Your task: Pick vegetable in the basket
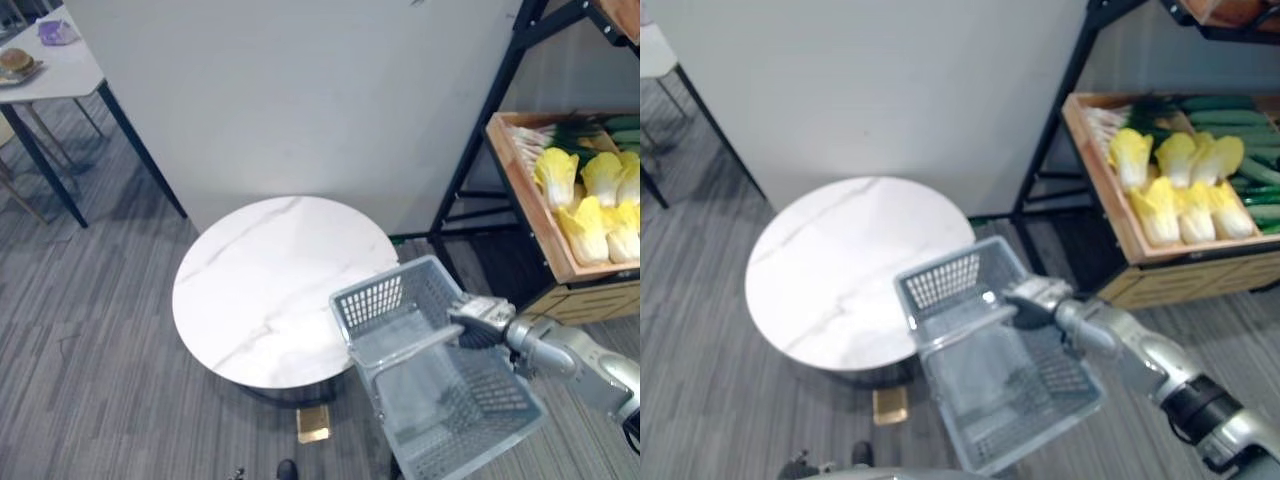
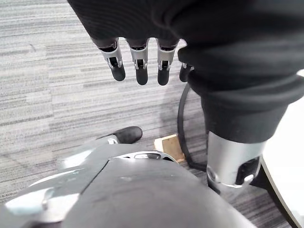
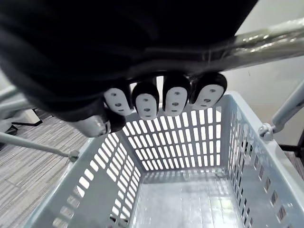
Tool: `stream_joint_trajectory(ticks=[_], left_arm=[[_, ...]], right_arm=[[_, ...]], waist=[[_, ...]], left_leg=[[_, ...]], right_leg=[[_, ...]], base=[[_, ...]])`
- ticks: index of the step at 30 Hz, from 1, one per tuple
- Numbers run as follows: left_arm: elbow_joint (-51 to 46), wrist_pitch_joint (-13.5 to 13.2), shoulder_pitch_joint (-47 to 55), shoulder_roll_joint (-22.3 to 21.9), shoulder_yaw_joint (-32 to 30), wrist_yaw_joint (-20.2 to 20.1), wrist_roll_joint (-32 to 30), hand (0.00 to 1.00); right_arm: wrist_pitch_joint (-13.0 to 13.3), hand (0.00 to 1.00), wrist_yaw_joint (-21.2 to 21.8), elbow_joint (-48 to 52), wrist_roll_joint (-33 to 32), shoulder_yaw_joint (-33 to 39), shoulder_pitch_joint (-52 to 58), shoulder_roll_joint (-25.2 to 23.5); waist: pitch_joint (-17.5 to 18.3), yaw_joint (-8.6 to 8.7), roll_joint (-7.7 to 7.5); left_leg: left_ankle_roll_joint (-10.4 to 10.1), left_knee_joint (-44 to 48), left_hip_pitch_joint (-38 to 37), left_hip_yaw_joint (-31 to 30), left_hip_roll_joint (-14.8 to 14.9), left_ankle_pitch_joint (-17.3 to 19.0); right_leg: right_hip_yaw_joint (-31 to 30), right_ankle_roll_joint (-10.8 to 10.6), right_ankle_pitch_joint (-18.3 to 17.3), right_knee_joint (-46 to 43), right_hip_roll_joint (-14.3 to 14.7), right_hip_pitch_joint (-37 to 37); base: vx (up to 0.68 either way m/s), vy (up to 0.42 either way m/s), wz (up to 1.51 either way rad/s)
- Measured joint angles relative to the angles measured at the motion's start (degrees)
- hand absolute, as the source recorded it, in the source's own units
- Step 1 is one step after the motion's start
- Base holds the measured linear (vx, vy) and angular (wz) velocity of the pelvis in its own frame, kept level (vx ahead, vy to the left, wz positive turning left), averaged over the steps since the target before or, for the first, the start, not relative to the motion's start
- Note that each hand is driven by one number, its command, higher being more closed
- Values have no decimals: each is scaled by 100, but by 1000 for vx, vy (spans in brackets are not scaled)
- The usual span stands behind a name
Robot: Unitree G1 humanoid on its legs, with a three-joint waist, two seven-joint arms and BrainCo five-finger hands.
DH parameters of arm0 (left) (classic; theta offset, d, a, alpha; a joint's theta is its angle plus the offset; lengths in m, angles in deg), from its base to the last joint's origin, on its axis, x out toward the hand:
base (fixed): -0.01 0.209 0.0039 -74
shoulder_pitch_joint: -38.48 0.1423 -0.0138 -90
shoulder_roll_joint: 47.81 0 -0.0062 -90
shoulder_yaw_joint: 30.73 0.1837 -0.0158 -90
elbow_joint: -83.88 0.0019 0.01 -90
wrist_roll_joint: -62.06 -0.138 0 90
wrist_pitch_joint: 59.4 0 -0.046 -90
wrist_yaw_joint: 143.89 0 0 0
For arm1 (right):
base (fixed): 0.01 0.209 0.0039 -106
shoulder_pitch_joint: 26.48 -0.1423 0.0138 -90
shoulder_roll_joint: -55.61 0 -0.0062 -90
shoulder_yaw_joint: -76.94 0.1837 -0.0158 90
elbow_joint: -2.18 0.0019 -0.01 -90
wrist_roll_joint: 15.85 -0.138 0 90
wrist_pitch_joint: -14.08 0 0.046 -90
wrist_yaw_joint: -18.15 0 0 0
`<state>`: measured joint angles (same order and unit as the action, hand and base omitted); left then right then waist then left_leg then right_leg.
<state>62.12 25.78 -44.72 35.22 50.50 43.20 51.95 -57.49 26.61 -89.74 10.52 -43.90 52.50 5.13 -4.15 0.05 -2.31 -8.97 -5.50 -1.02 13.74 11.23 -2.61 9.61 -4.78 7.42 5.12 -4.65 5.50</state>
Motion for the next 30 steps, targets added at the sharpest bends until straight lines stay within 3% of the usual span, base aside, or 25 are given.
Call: stream_joint_trajectory(ticks=[3,6,9,10,11,12,13,14,15,16,17,18,19,20,22,23,26,27,28,30], left_arm=[[-2,5,153,-10,9,-85,-11,0],[-4,4,224,14,138,-92,-11,0],[-18,-3,171,109,497,-89,-20,0],[-38,0,148,206,646,-90,-20,0],[-106,-8,137,273,793,-84,-19,0],[-108,-10,126,275,872,-74,-20,0],[-101,-11,95,229,936,-66,-20,0],[-109,-12,65,257,946,-56,-20,0],[-183,-9,11,374,943,-55,6,0],[-168,0,-20,436,904,-60,20,0],[-55,-9,-20,372,884,-66,21,0],[-66,-28,-101,357,853,-38,38,0],[-49,-27,-124,359,886,-44,42,0],[-21,-3,-167,350,958,-64,47,0],[23,0,-208,345,1023,-88,46,0],[31,-1,-222,317,1026,-91,46,0],[225,0,-328,122,1012,-114,21,0],[225,2,-327,66,1005,-108,5,0],[215,-1,-329,53,989,-98,-19,0],[190,1,-325,63,880,-101,-17,0]], right_arm=[[103,100,-111,-70,23,516,720,-144],[90,100,-281,-29,84,1222,1373,-352],[12,100,-530,142,516,1703,1621,-524],[-69,100,-665,224,654,1712,1685,-567],[-125,100,-669,254,768,1706,1689,-615],[-167,100,-671,254,807,1705,1690,-640],[-189,100,-684,250,957,1669,1603,-732],[-175,100,-715,259,971,1639,1547,-775],[-141,100,-816,260,974,1620,1491,-750],[-142,100,-844,216,976,1590,1295,-789],[-143,100,-896,226,978,1604,1163,-823],[-136,100,-941,223,994,1606,1055,-815],[-129,100,-940,189,1004,1602,1013,-820],[-117,100,-940,117,1136,1599,933,-835],[-174,100,-940,92,1236,1595,794,-832],[-186,100,-940,87,1251,1603,780,-810],[-182,100,-940,80,1368,1633,847,-787],[-180,100,-940,82,1368,1636,888,-786],[-162,100,-943,106,1367,1636,1015,-804],[-112,100,-947,117,1366,1635,1036,-820]], waist=[[2,15,21],[-15,169,-3],[-53,282,-85],[-53,363,-234],[-77,392,-301],[-80,397,-240],[-88,350,-54],[-106,317,-71],[-136,315,-316],[-135,259,-349],[-139,197,-160],[-132,276,-152],[-125,304,-167],[-112,287,-208],[-107,309,-224],[-107,320,-224],[-116,450,152],[-108,455,210],[-109,453,239],[-123,436,257]], left_leg=[[-4,4,-248,226,-6,128],[18,141,-401,372,-55,260],[56,68,-382,911,-281,309],[128,198,-328,1156,-437,350],[257,353,-276,1469,-486,418],[315,347,-306,1654,-443,441],[452,432,-329,2121,-146,495],[442,660,-355,2371,-8,642],[425,1121,-409,2679,-5,973],[505,1273,-413,3016,115,1138],[505,1196,-441,3413,349,1127],[471,1143,-465,3763,361,1041],[466,1169,-502,3865,349,1037],[467,1246,-531,4137,339,1037],[466,1385,-489,4405,356,1036],[465,1407,-502,4454,357,1035],[331,1616,-601,4581,584,956],[328,1718,-626,4596,666,952],[343,2431,-599,4600,1063,941],[439,3361,-547,4494,1531,800]], right_leg=[[-218,-28,-109,-211,4,-59],[-405,-88,-408,-872,-106,154],[-975,-260,-331,-988,-169,588],[-1119,-308,-292,-892,-241,767],[-894,-249,-396,-637,-376,790],[-495,-233,-628,-458,-438,729],[520,413,-831,-903,-539,830],[1185,796,-768,-1770,-702,967],[1940,1160,-245,-2174,-903,836],[2043,1283,85,-1737,-651,813],[1954,1346,249,-1334,-394,788],[2511,1357,-430,-2070,-596,803],[2676,1219,-560,-2258,-717,712],[2819,834,-704,-2154,-835,494],[2724,425,-538,-1372,-699,272],[2731,421,-533,-1175,-622,216],[2575,408,-459,-602,-237,4],[2535,428,-474,-584,-180,-27],[2427,519,-541,-550,-57,-111],[2243,615,-606,-532,83,-224]], base=[[30,18,-29],[18,75,-35],[-23,89,-77],[-41,125,-109],[-39,110,-105],[-38,114,-144],[-43,92,-147],[22,131,-186],[13,101,-186],[-33,50,-200],[-107,2,-191],[-68,-10,-142],[-6,1,-133],[13,-77,-124],[-2,-140,-102],[-47,-168,-69],[-77,-101,-44],[-103,-38,-39],[-81,-37,-47],[-54,-84,-62]])
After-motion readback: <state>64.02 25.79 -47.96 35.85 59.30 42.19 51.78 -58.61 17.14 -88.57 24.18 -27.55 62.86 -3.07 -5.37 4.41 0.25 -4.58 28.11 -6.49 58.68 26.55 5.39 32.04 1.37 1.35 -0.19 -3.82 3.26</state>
